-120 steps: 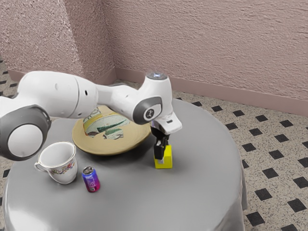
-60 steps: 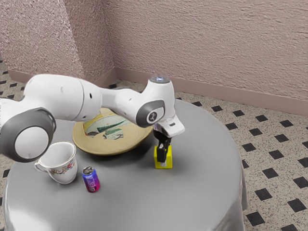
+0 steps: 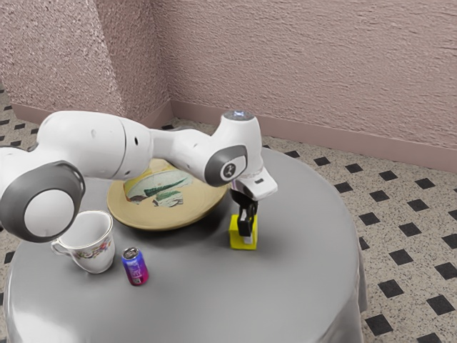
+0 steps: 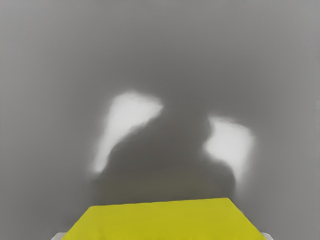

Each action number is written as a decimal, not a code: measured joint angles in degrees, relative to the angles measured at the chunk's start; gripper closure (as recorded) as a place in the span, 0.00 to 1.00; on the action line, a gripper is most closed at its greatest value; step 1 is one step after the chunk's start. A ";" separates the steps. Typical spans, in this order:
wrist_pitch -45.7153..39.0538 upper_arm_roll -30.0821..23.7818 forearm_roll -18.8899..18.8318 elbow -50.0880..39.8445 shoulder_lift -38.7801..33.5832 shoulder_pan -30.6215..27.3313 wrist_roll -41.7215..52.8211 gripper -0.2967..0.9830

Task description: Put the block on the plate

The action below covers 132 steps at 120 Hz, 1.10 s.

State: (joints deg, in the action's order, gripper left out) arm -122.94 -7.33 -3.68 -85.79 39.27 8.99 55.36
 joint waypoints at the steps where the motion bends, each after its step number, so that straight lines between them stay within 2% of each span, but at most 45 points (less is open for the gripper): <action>1: 0.00 0.01 -0.01 0.02 0.00 0.12 -0.01 0.47; 35: 1.49 0.43 -0.14 2.39 -1.84 4.16 -0.36 0.48; 76: 8.54 0.97 -0.48 9.02 -6.17 4.52 -1.00 0.48; 132: 12.15 1.66 -0.61 12.52 -7.63 -6.21 -1.92 0.48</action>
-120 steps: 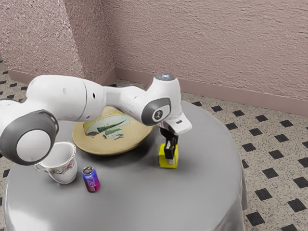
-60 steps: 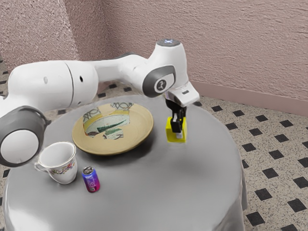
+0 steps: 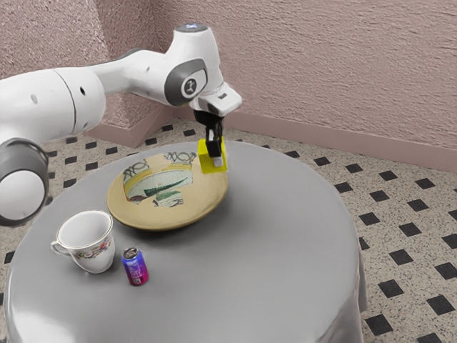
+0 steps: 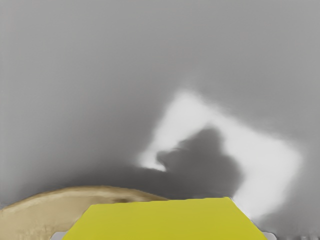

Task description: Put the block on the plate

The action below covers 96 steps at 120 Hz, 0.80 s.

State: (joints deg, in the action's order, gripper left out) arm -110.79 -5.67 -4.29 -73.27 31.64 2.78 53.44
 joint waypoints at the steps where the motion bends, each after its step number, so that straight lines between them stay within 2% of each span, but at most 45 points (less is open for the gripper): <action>1: -0.01 0.01 0.00 0.00 0.02 -0.17 -0.01 0.48; 42: -1.27 1.33 0.06 3.28 3.70 -6.83 -0.42 0.48; 71: -2.28 5.13 0.47 3.35 7.84 -8.30 -0.55 0.48; 96: -3.38 5.58 1.15 3.50 10.82 -8.96 -0.63 0.48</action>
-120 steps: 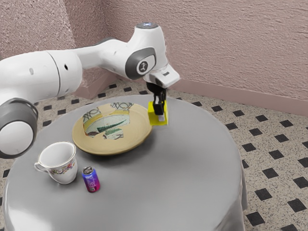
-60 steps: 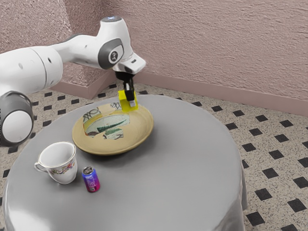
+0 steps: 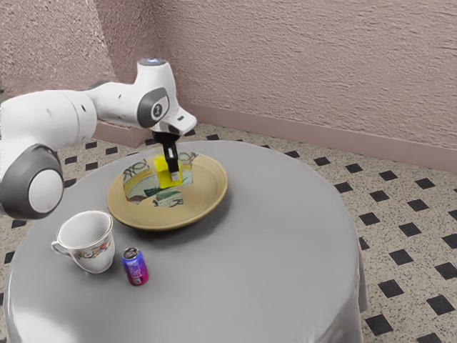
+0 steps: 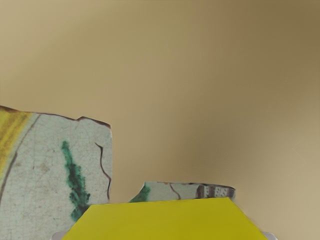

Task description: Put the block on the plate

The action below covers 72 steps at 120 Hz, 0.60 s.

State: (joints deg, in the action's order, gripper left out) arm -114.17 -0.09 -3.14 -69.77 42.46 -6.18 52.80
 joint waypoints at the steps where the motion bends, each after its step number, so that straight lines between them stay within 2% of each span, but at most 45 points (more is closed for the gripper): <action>1: -0.07 0.00 0.03 0.10 0.17 -0.03 0.00 0.48; 26: -1.78 -0.02 0.34 2.12 3.30 -0.62 -0.08 0.48; 56: -2.89 0.01 1.48 0.56 4.16 -0.93 -0.17 0.48; 72: -2.97 0.01 1.85 0.42 4.18 -0.94 -0.11 0.40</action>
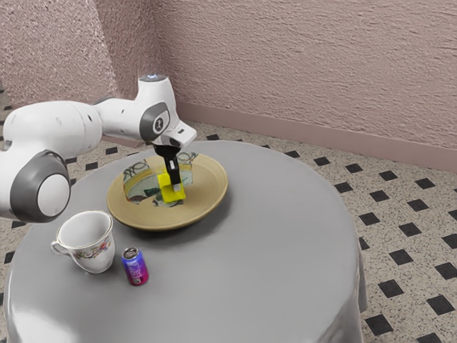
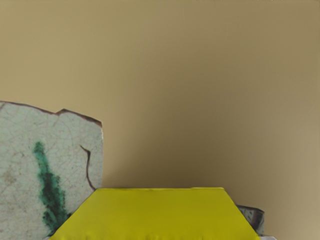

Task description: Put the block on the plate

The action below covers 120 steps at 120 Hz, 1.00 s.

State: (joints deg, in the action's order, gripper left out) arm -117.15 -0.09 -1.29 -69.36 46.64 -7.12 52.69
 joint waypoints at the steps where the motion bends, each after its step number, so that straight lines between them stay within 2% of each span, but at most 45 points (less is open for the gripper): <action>1: 0.00 0.00 0.02 0.00 0.00 0.00 0.00 0.39; 22: -0.06 0.00 0.20 -1.68 -1.39 0.00 0.03 0.30; 56: 0.70 0.35 0.10 -11.10 -15.01 0.22 -2.37 0.25; 102: 19.87 -0.37 0.35 -18.18 -34.51 1.11 -22.45 0.23; 120: 25.84 -2.56 0.36 -18.86 -42.73 1.90 -30.87 0.23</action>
State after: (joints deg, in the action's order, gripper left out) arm -91.31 -2.65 -0.93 -88.21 3.91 -5.22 21.83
